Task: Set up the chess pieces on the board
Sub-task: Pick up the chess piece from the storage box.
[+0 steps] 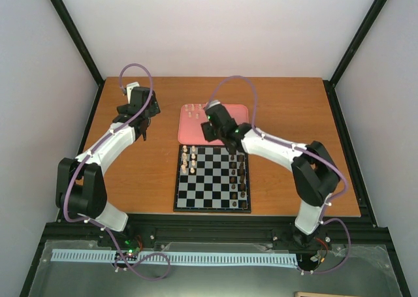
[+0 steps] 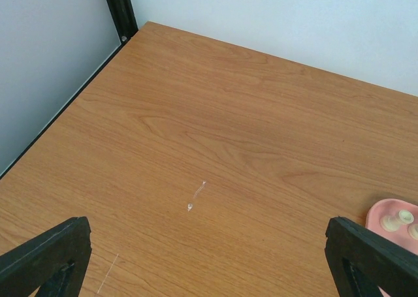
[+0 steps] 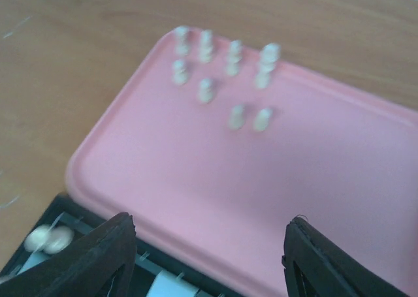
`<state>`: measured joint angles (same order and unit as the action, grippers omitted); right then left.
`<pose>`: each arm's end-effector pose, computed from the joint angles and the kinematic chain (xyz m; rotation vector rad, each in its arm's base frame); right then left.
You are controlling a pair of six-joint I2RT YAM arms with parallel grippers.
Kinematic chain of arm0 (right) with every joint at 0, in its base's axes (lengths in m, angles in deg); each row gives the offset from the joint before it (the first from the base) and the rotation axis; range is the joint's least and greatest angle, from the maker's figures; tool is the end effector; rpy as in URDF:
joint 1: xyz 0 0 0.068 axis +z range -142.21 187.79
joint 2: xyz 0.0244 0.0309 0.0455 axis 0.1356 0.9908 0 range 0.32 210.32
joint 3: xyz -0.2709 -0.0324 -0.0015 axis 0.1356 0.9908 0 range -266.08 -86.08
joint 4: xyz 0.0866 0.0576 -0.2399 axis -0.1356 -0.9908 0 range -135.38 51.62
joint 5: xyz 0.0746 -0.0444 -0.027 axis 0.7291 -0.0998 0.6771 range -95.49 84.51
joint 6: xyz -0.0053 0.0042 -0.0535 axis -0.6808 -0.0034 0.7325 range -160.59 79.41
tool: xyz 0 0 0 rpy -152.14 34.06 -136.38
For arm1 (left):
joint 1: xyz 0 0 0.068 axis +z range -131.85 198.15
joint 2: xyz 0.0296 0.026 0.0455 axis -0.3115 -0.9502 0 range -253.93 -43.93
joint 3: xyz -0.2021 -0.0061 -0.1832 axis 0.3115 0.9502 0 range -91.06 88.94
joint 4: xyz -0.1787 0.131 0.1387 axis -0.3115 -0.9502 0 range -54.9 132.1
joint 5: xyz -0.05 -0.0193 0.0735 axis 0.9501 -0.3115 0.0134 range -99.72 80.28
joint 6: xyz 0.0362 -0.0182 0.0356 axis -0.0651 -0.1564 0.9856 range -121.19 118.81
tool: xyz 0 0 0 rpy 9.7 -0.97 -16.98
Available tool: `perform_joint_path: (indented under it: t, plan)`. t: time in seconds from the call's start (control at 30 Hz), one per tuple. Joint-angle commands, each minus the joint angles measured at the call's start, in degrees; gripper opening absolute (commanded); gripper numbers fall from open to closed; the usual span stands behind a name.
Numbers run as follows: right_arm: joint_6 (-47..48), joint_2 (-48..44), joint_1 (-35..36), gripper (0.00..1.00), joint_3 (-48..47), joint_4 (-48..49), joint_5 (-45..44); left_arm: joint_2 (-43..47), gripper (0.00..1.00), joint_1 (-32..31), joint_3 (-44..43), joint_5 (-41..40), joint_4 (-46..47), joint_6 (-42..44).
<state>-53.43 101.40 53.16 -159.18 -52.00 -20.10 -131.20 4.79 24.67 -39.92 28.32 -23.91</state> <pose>0.2848 0.2758 0.2387 -0.5114 2.2220 0.2425 0.3352 -0.0612 0.2740 -0.4550 2.0727 0.2133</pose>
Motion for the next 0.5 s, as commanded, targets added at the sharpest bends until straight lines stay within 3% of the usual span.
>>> perform_joint_path:
  t: [0.0, 0.47]
  plan:
    - [1.75, 5.48, -5.0, 0.63, -6.55, 0.64, 0.27, 1.14, 1.0, -0.52, -1.82, 0.17, -0.02, 0.79]
    - [7.13, 33.47, -12.22, 0.6, -42.26, -8.44, 6.02, 0.85, 1.0, -1.05, -2.03, -0.96, 0.22, 1.16]
